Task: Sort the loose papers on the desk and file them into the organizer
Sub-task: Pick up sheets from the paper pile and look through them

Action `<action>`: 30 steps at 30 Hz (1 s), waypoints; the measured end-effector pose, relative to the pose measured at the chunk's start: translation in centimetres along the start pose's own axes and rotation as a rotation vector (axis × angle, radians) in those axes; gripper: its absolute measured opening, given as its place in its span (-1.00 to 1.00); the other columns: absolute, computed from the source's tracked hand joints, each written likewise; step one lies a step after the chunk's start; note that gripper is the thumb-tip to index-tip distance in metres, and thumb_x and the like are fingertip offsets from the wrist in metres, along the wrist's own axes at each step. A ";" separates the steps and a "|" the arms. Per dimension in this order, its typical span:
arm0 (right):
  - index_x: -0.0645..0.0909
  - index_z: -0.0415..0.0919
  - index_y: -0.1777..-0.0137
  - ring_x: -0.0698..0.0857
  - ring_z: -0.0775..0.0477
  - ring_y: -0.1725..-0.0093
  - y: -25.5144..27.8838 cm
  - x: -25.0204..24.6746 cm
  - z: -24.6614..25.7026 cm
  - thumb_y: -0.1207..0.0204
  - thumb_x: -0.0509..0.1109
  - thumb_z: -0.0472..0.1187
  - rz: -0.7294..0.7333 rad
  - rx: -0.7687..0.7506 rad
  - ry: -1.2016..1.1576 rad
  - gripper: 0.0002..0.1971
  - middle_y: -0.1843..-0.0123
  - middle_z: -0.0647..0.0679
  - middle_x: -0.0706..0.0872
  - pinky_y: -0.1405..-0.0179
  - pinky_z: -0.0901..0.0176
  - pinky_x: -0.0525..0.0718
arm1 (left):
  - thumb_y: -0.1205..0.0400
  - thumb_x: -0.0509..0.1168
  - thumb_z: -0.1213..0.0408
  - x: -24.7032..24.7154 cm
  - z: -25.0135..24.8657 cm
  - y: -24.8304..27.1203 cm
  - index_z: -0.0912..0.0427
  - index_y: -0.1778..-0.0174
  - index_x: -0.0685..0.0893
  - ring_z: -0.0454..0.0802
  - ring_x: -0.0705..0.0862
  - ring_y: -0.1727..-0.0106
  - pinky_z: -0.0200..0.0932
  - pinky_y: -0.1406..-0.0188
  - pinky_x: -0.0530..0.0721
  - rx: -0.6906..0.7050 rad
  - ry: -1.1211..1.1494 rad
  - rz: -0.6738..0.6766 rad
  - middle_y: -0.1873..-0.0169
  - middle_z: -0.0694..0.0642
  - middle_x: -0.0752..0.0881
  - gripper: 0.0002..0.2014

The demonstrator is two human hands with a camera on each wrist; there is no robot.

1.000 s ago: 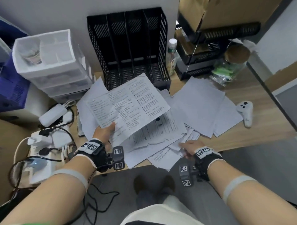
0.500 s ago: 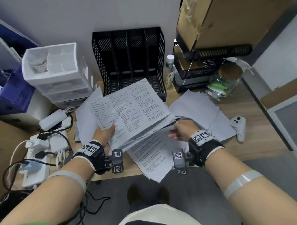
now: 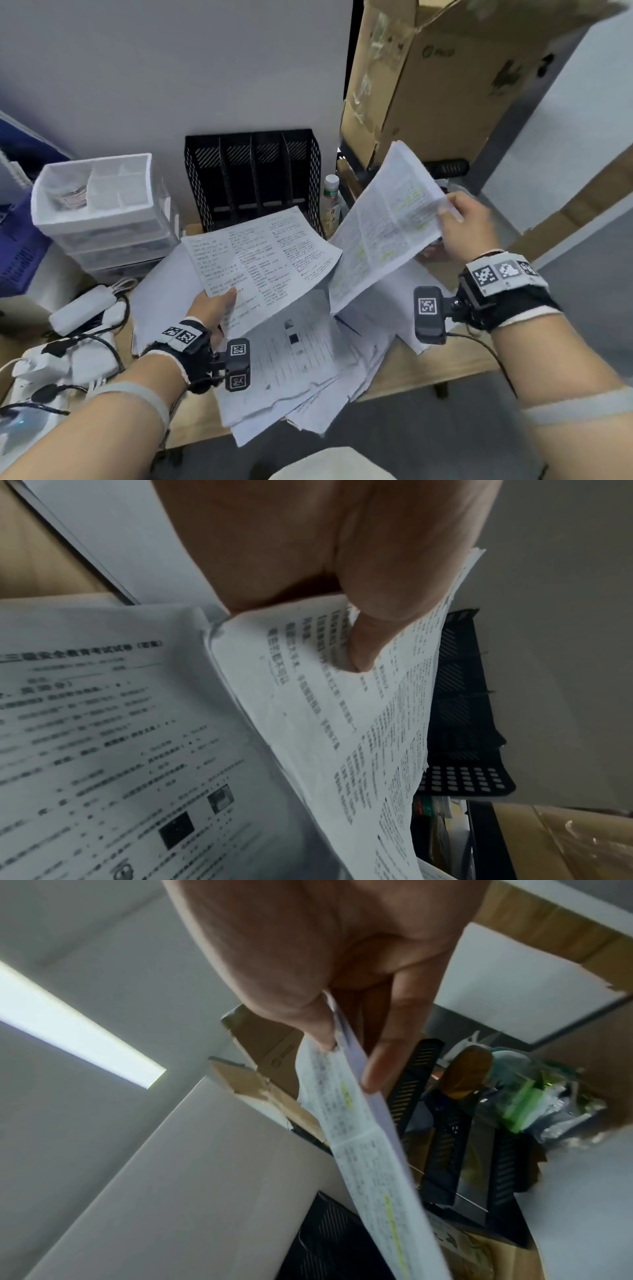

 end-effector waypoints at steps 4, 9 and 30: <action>0.61 -0.12 -0.06 0.75 -0.13 0.15 0.8 -1.8 -2.6 -0.68 0.23 -0.25 -0.046 0.086 -0.163 -0.87 0.12 -0.04 0.73 0.37 0.27 0.73 | -0.66 0.39 0.30 1.4 0.7 -0.8 0.20 -0.41 0.64 0.39 0.75 -0.24 0.49 -0.33 0.61 0.004 -0.071 0.055 -0.25 0.29 0.77 -0.63; 0.62 -0.05 0.00 0.84 0.00 0.20 2.5 -1.9 -4.7 -0.71 0.20 -0.30 -0.056 0.272 -0.751 -0.80 0.05 -0.04 0.81 0.34 0.11 0.80 | -0.22 0.58 -0.01 0.8 4.6 -6.6 0.06 -0.32 0.70 0.32 0.76 -0.26 0.42 -0.35 0.63 -0.015 -0.161 0.142 -0.31 0.23 0.77 -0.31; 0.69 -0.13 -0.08 0.80 -0.29 0.26 10.3 7.3 -21.4 -0.59 0.24 -0.38 0.246 0.776 0.058 -0.76 0.01 -0.17 0.77 0.40 -0.18 0.83 | -0.62 0.33 0.47 0.2 9.5 -1.3 0.13 -0.41 0.59 0.27 0.80 -0.18 0.38 -0.20 0.74 -0.255 -0.387 0.204 -0.28 0.23 0.78 -0.58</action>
Point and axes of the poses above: each hand's wrist, its own y-axis away from the middle knuckle, its own x-axis out of the palm, z = x × y, the point moved 2 cm from there along -y, towards the middle knuckle
